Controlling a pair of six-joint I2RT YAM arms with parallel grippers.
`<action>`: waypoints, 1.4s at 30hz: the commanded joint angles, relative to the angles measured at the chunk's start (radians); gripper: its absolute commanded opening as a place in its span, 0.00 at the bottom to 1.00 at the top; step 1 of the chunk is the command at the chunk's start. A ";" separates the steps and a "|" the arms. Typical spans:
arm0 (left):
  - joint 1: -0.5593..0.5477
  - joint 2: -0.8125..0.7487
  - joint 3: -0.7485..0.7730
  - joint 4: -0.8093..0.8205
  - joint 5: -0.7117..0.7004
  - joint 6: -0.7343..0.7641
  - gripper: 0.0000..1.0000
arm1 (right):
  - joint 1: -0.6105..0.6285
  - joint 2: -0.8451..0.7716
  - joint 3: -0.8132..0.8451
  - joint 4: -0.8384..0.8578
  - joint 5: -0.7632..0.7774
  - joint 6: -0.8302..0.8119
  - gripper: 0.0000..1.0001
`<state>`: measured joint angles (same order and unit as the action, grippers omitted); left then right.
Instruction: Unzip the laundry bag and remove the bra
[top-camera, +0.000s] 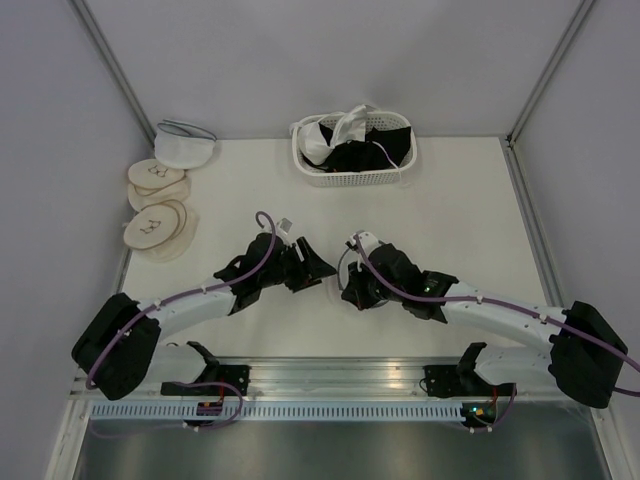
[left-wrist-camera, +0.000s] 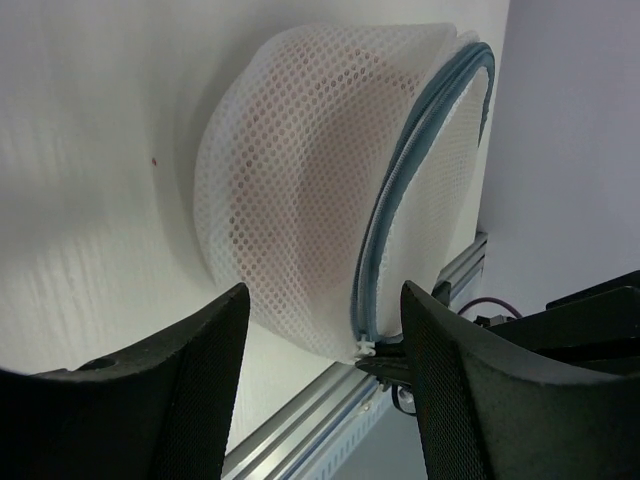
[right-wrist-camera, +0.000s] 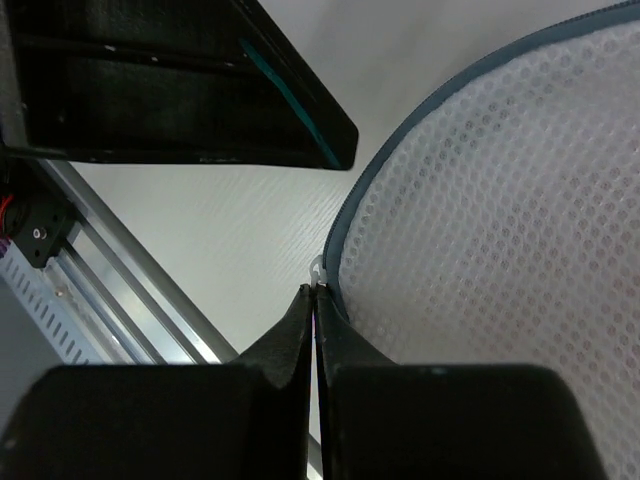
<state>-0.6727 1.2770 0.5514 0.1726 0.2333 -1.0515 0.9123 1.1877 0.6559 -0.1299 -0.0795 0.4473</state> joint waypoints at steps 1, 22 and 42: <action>-0.025 0.027 -0.019 0.197 0.026 -0.099 0.67 | 0.002 0.023 0.031 0.059 -0.083 -0.028 0.00; -0.071 0.090 -0.013 0.254 -0.054 -0.013 0.02 | 0.002 -0.080 -0.027 -0.016 -0.108 -0.001 0.01; 0.136 0.257 0.166 0.163 0.423 0.235 0.02 | -0.009 0.110 0.063 -0.335 0.650 0.185 0.00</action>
<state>-0.5526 1.5059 0.6601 0.3367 0.5293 -0.9226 0.9127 1.2404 0.6594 -0.3862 0.2871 0.5583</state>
